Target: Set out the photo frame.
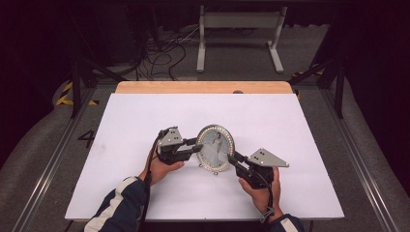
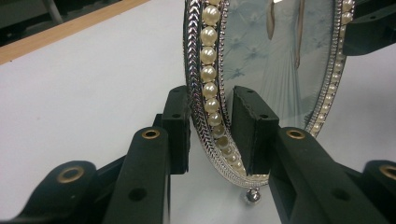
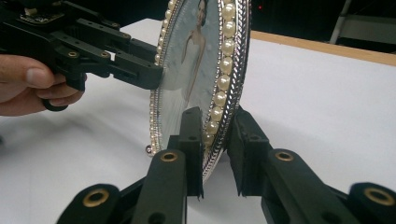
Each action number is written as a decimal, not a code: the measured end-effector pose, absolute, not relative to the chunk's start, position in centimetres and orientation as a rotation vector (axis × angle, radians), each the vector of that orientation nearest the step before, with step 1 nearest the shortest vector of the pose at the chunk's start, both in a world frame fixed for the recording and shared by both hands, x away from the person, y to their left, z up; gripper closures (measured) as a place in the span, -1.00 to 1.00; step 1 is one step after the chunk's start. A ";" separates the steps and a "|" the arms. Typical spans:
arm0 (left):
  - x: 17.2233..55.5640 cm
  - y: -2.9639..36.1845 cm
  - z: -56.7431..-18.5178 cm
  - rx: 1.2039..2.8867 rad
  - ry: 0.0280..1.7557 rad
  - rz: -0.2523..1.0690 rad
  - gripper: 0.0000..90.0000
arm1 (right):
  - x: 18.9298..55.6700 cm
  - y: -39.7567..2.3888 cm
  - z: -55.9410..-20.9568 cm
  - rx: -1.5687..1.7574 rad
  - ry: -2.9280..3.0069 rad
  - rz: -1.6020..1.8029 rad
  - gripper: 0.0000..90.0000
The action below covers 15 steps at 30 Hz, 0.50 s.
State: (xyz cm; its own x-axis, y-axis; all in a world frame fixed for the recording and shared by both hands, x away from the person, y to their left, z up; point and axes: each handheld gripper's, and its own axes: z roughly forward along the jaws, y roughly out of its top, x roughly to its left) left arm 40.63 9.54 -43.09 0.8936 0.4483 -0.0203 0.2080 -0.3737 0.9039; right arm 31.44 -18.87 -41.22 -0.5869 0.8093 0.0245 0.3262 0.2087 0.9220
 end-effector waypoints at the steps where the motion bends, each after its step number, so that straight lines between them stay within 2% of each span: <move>1: 40.6 9.5 -43.1 1.966 0.479 0.275 0.52 | 31.4 -18.9 -41.2 1.051 2.019 1.361 0.71; 15: 40.2 10.6 -43.1 1.986 0.489 0.243 0.56 | 32.5 -18.8 -41.3 1.062 2.020 1.386 0.72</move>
State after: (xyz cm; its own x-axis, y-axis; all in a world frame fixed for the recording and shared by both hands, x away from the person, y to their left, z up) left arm 40.19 10.56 -43.06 0.8966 0.4407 -0.0430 0.2327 -0.3863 0.8925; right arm 32.45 -18.84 -41.33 -0.5916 0.8049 0.0462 0.3329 0.1917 0.9233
